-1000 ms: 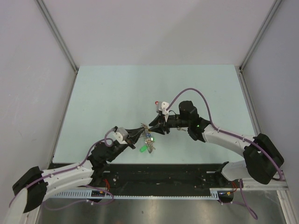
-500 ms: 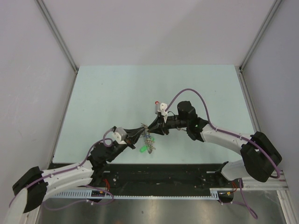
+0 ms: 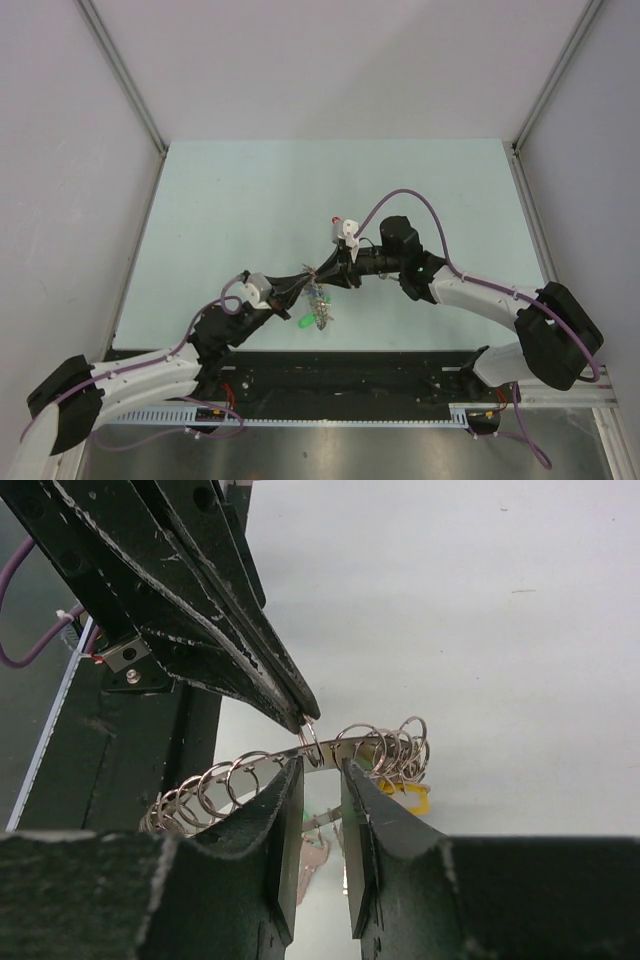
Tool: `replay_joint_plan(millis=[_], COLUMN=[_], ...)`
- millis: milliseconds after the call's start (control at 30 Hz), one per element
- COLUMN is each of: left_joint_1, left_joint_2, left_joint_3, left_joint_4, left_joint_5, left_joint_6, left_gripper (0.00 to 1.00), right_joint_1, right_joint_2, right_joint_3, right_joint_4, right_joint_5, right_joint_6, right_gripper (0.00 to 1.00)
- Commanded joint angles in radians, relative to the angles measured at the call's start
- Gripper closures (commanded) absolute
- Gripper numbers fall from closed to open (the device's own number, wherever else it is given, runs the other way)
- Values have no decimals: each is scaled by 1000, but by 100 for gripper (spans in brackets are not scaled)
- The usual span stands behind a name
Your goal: Put the keys on the keyring
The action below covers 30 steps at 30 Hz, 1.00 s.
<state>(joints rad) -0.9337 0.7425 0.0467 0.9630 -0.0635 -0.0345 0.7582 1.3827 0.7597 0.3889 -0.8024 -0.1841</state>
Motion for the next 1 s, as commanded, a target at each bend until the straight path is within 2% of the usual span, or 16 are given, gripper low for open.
replay_joint_plan(millis=[0, 167, 333, 467, 567, 600, 667, 700, 800, 967], left_joint_1=[4, 4, 4, 4, 4, 4, 4, 4, 4, 6], left_joint_2=[5, 9, 3, -8, -29, -38, -51, -58, -95, -78], left_joint_3=[5, 4, 2, 13, 31, 36, 53, 59, 79, 119], left_joint_4=[112, 117, 118, 82, 22, 7, -45, -62, -133, -204], left_joint_5=[14, 16, 16, 14, 21, 22, 30, 34, 36, 111], left_joint_6=[-31, -33, -33, -18, -5, -2, 16, 24, 57, 104], left_gripper=[100, 100, 100, 96, 89, 85, 76, 73, 66, 60], right_joint_1=[3, 3, 1, -11, -23, -22, -19, -16, 18, 69], right_joint_2=[-16, -20, -25, -59, -80, -86, -88, -85, -77, -68], right_joint_3=[41, 43, 43, 53, 108, 133, 203, 229, 323, 433], right_joint_4=[57, 45, 5, -80, -246, -356, -474, -587, -781, -953], right_joint_5=[-12, -15, -12, 20, 63, 77, 130, 158, 279, 446], right_joint_6=[9, 8, -5, -35, -101, -124, -184, -199, -256, -293], right_gripper=[75, 82, 99, 100, 100, 100, 100, 100, 100, 100])
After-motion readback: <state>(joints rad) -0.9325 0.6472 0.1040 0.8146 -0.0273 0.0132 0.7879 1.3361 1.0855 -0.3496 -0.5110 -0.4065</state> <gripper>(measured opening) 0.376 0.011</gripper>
